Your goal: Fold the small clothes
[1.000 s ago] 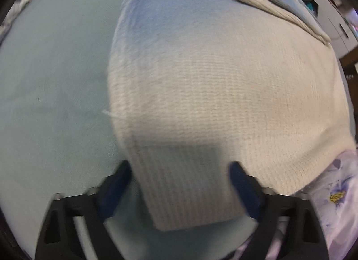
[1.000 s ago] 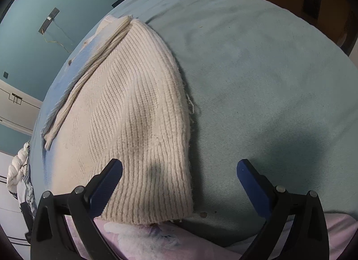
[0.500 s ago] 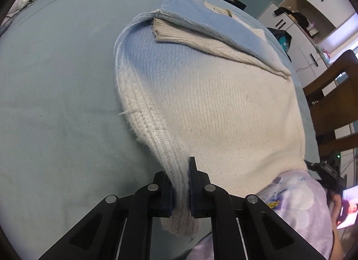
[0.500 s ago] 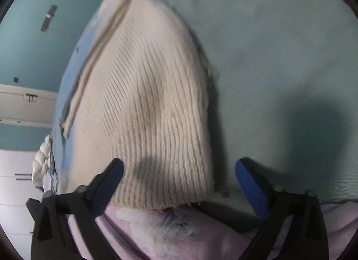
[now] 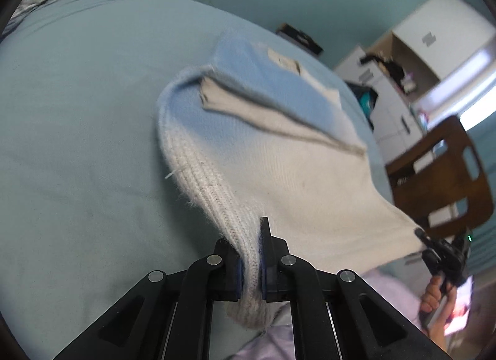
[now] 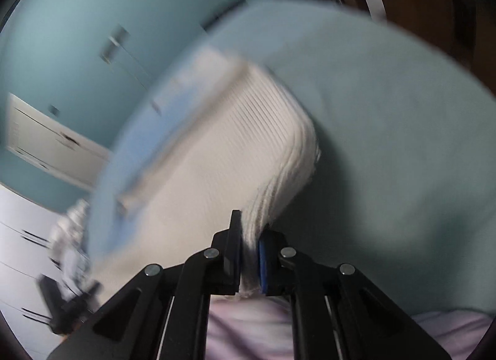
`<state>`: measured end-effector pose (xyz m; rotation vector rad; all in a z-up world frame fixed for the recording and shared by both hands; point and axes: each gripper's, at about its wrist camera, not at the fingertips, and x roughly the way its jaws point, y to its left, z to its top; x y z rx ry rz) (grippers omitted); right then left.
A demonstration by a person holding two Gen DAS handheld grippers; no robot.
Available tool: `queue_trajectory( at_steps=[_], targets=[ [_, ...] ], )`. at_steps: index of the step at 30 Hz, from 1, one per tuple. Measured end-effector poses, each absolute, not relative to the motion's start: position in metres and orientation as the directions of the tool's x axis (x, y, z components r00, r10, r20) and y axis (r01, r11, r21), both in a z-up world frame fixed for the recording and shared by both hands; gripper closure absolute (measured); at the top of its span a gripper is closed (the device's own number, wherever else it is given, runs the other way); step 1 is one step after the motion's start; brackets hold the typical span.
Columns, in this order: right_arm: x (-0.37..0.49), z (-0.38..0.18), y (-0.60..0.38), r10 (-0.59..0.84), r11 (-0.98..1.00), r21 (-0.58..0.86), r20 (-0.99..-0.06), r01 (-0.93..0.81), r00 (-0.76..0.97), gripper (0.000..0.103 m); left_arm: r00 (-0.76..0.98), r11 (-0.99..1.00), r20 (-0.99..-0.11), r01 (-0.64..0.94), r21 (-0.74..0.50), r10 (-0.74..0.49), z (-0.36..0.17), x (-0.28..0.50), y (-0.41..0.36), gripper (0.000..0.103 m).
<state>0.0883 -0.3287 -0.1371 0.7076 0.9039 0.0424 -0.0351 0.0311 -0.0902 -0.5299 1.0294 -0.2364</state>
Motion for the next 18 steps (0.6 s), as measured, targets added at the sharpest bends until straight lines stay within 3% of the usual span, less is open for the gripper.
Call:
queue_trajectory(
  at_steps=[10,18],
  targets=[
    [0.049,0.001,-0.313,0.378,0.699,0.715,-0.371,0.001,0.849,0.099,0.686,0.894,-0.640,0.033,-0.447,-0.346,0.041,-0.073,0.041,0.097],
    [-0.011,0.063,-0.300,0.411,0.719,0.684,-0.278,-0.121,0.868,0.100,0.724,0.873,-0.555,0.134,-0.469,-0.410,0.120,-0.146,0.057,0.097]
  ],
)
